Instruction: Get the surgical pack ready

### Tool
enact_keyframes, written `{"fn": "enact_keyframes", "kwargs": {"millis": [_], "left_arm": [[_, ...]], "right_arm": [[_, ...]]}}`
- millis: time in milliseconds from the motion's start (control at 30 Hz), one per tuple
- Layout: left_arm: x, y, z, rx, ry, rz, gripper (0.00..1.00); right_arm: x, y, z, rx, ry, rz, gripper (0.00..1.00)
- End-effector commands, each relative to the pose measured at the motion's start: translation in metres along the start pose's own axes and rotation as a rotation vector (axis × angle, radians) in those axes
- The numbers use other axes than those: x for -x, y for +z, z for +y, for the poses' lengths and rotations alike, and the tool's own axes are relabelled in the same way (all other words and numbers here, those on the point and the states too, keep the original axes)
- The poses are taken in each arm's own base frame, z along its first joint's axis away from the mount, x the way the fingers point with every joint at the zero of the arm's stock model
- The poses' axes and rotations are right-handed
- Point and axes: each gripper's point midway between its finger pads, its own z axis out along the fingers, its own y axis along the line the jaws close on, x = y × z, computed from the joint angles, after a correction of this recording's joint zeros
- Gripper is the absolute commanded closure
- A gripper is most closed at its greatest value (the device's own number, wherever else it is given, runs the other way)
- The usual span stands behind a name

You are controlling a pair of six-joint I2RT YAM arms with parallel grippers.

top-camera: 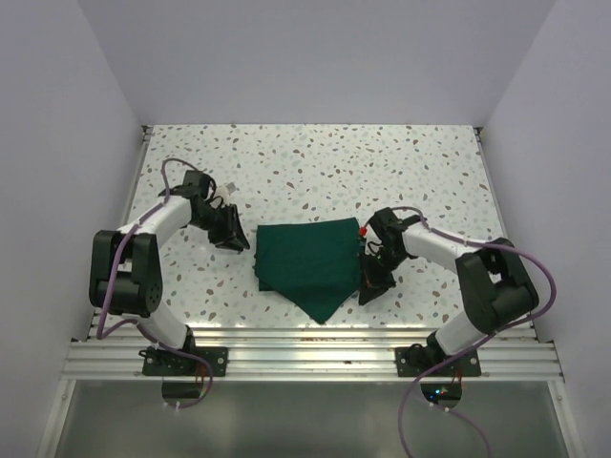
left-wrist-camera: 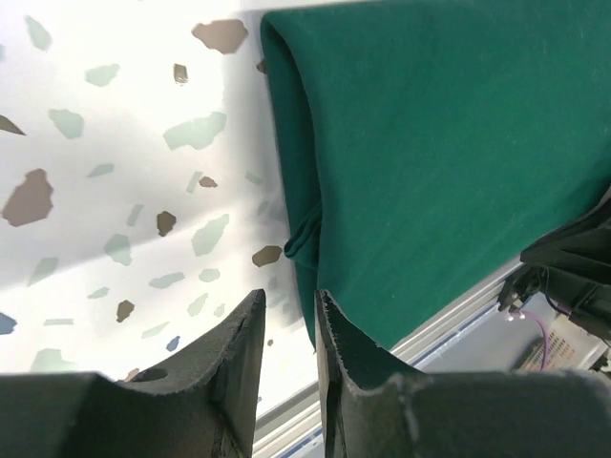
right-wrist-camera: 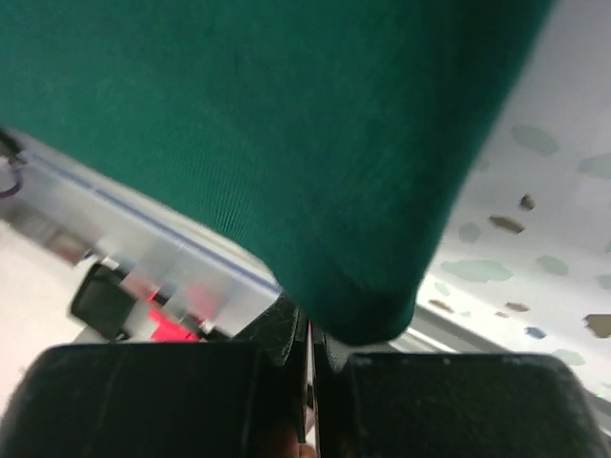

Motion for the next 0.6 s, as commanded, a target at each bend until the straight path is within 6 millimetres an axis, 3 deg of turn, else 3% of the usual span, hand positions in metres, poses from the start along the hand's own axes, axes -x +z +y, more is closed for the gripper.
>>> {"fn": "enact_keyframes", "kwargs": {"millis": [0, 367, 567], "left_arm": [[0.019, -0.014, -0.002, 0.017, 0.047, -0.07, 0.7], [0.034, -0.017, -0.002, -0.009, 0.021, -0.104, 0.7], [0.038, -0.023, -0.002, 0.002, 0.025, -0.126, 0.68]], "right_arm": [[0.03, -0.005, 0.0, -0.091, -0.087, -0.18, 1.0], [0.054, 0.012, -0.015, -0.24, -0.239, -0.321, 1.0], [0.082, 0.004, -0.021, -0.34, -0.245, -0.407, 1.0]]}}
